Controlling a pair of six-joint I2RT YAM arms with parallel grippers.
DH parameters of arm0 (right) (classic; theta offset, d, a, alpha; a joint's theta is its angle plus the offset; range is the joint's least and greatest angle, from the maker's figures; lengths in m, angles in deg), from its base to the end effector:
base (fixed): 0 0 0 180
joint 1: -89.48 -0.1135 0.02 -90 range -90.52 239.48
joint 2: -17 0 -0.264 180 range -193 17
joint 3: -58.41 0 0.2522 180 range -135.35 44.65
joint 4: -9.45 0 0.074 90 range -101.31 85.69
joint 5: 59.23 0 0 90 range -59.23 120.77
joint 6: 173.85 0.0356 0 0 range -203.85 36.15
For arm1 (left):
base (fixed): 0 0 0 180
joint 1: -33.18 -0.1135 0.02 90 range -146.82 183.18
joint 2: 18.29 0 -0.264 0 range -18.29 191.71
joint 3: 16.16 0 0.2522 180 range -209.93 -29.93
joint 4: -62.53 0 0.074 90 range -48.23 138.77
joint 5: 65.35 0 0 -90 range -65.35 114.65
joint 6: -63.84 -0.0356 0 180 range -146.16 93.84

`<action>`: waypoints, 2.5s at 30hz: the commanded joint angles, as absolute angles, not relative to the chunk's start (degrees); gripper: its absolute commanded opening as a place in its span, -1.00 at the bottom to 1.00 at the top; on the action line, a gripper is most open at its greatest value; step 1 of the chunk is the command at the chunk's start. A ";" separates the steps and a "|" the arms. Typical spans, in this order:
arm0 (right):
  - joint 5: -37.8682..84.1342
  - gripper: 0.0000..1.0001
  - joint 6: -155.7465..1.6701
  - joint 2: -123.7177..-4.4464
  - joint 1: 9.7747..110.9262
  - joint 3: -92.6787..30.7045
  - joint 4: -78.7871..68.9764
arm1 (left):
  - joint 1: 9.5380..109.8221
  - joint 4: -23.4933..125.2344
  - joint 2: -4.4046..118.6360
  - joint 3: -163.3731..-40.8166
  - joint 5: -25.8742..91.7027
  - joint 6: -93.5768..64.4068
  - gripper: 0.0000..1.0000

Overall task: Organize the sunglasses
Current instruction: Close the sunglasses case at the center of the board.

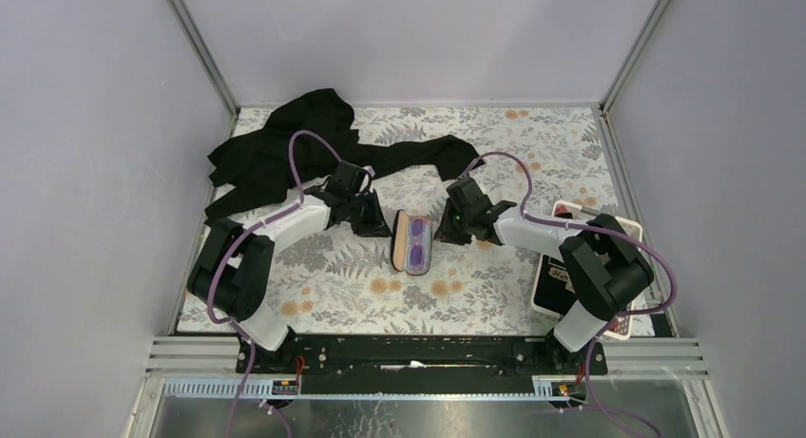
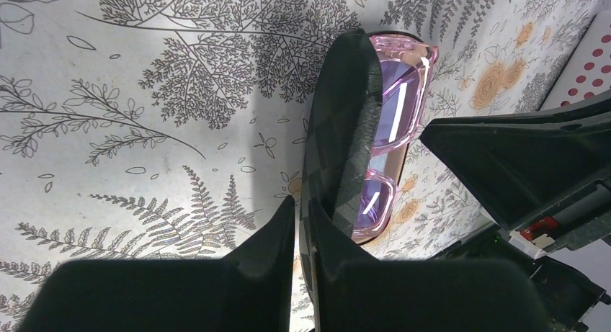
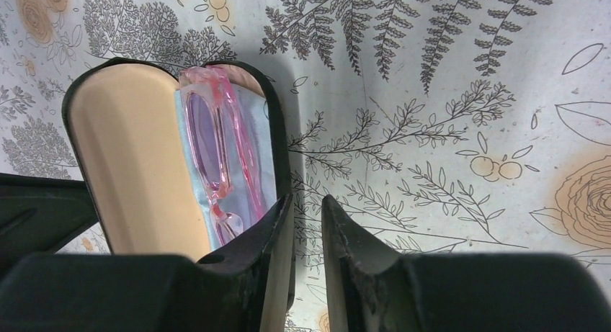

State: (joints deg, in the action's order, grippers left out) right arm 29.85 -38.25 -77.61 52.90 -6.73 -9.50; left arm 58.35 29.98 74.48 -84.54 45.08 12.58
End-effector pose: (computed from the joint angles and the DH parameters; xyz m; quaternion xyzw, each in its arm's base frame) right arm 0.2675 0.1992 0.1706 0.0707 0.9322 0.2389 0.2626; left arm 0.2853 -0.1478 0.1831 -0.0614 0.9428 -0.2924 0.1476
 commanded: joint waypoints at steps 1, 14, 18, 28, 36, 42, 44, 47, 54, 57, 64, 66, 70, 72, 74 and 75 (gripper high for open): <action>30.86 -0.45 -39.56 -76.17 52.83 -8.47 -10.28 | 59.17 31.78 75.64 -86.26 45.48 12.95 -0.70; 25.65 -0.28 -40.31 -78.18 52.41 -8.37 -8.20 | 59.85 31.80 75.99 -87.05 45.57 13.12 -0.70; 26.18 -0.30 -40.34 -80.29 51.87 -8.72 -8.87 | 60.15 31.79 76.02 -87.31 45.57 13.25 -0.70; 26.98 -0.71 -40.51 -82.49 51.47 -8.70 -8.64 | 61.10 31.78 76.54 -88.06 46.16 13.21 -0.70; 27.59 -1.00 -40.81 -83.17 50.64 -10.58 -10.18 | 62.51 31.79 75.71 -89.01 46.26 13.90 -0.71; 27.87 -1.00 -40.77 -83.70 50.19 -11.15 -10.85 | 62.87 31.26 74.19 -89.92 46.01 14.09 -0.71; 27.87 -1.00 -40.79 -83.84 50.05 -11.31 -10.98 | 62.96 31.27 73.79 -90.12 46.05 14.16 -0.71; 27.94 -1.00 -40.78 -83.88 50.02 -11.58 -11.23 | 63.12 31.22 73.56 -90.26 46.26 14.18 -0.71; 28.14 -1.00 -41.00 -84.08 49.76 -12.13 -11.78 | 63.24 33.63 71.39 -89.25 46.45 15.44 -0.73; 28.14 -1.00 -40.95 -84.21 49.66 -12.29 -11.74 | 63.24 34.51 71.39 -89.28 47.64 15.75 -0.72; 28.22 -1.00 -40.91 -84.40 49.49 -12.92 -12.03 | 63.59 34.97 71.73 -89.35 49.29 15.38 -0.72; 28.23 -1.00 -40.94 -84.50 49.44 -13.00 -12.09 | 63.67 34.97 72.09 -89.28 49.66 15.16 -0.73; 28.27 -1.00 -40.88 -84.34 49.35 -12.90 -12.09 | 63.88 34.97 73.01 -88.82 49.53 15.19 -0.73; 28.31 -1.00 -40.87 -84.18 49.34 -12.92 -12.13 | 64.41 35.02 73.72 -88.58 49.48 15.17 -0.74; 28.35 -1.00 -40.89 -84.16 49.40 -12.99 -12.13 | 65.08 35.74 75.10 -88.02 49.43 15.39 -0.76; 28.39 -1.00 -40.88 -84.12 49.38 -13.05 -12.20 | 65.37 36.60 75.78 -87.45 50.03 15.90 -0.77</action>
State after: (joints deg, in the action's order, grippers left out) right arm 27.77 -40.54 -84.01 50.15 -10.79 -11.88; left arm 63.77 33.04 72.93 -88.60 48.29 15.33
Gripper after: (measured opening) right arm 0.011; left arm 0.124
